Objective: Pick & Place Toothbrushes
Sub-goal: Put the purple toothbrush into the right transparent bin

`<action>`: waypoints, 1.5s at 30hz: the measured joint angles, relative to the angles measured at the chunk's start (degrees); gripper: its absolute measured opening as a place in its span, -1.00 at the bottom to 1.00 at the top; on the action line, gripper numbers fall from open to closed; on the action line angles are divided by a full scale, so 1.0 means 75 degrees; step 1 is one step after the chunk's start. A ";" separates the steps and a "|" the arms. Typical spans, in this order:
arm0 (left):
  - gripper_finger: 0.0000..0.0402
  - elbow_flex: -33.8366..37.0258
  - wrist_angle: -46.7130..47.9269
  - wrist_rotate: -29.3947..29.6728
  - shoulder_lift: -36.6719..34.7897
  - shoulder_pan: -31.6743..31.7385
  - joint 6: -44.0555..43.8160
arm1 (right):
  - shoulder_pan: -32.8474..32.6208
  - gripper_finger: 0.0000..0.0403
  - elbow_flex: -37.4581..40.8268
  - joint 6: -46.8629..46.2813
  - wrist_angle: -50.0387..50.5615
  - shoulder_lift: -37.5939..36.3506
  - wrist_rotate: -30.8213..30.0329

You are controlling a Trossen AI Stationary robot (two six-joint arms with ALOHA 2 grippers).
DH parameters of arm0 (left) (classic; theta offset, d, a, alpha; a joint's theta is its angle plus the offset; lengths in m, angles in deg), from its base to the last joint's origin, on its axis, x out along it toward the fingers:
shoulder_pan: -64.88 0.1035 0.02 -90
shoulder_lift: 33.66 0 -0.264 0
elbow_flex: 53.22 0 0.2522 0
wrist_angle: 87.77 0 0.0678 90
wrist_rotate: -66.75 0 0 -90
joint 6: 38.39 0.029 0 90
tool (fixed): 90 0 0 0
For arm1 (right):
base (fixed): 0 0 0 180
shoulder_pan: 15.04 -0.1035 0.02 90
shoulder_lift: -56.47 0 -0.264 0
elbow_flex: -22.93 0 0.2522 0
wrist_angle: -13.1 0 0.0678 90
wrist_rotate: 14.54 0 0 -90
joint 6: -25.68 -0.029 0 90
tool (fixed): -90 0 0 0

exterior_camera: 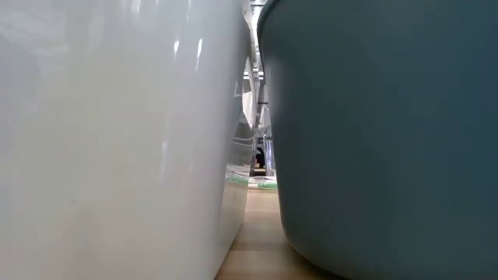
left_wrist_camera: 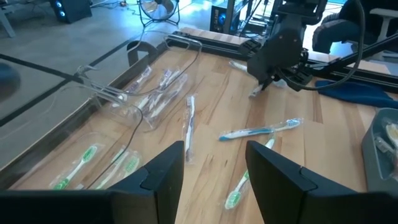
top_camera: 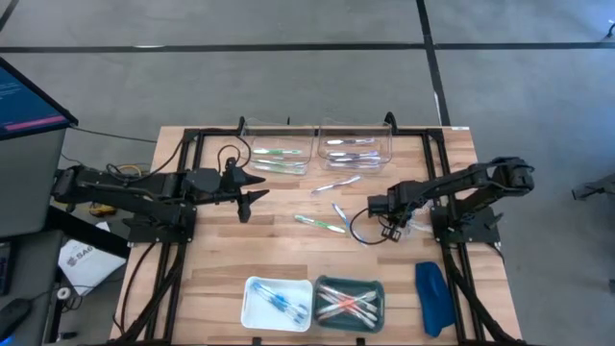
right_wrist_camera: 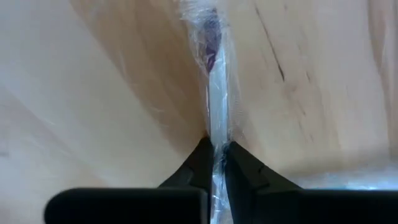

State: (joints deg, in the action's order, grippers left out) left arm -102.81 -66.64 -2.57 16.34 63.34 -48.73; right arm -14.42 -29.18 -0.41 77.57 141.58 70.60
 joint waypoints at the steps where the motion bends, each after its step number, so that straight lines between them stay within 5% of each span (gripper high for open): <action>1: -0.16 0.0000 -0.0015 0.0000 0.0000 0.0000 0.0000 | 0.0000 -0.90 -0.0055 -0.0030 0.0042 0.0010 0.0032; 17: -0.16 0.0000 -0.0027 0.0000 0.0000 0.0000 0.0000 | -0.0003 -0.91 -0.1156 0.0122 0.0623 -0.0002 0.0044; 24: -0.16 0.0000 -0.0041 0.0000 0.0000 0.0000 0.0000 | 0.0140 -0.95 -0.2423 0.0696 0.1205 -0.0006 -0.0424; 34: -0.16 0.0000 -0.0072 -0.0013 -0.0003 0.0000 0.0000 | 0.1057 -0.94 -0.5110 0.3509 0.0646 0.0060 -0.1365; 40: -0.16 0.0000 -0.0070 -0.0201 -0.0003 0.0002 -0.0004 | 0.2033 -0.94 -0.5769 0.5798 -0.1019 0.0059 -0.1336; 45: -0.16 0.0000 -0.0064 -0.0203 -0.0003 0.0002 0.0057 | 0.3162 -0.94 -0.5770 0.6338 -0.1647 0.0180 -0.0661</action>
State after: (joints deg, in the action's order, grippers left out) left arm -102.81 -67.13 -4.09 16.32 63.36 -48.30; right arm 9.30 -72.46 47.12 65.22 142.94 65.65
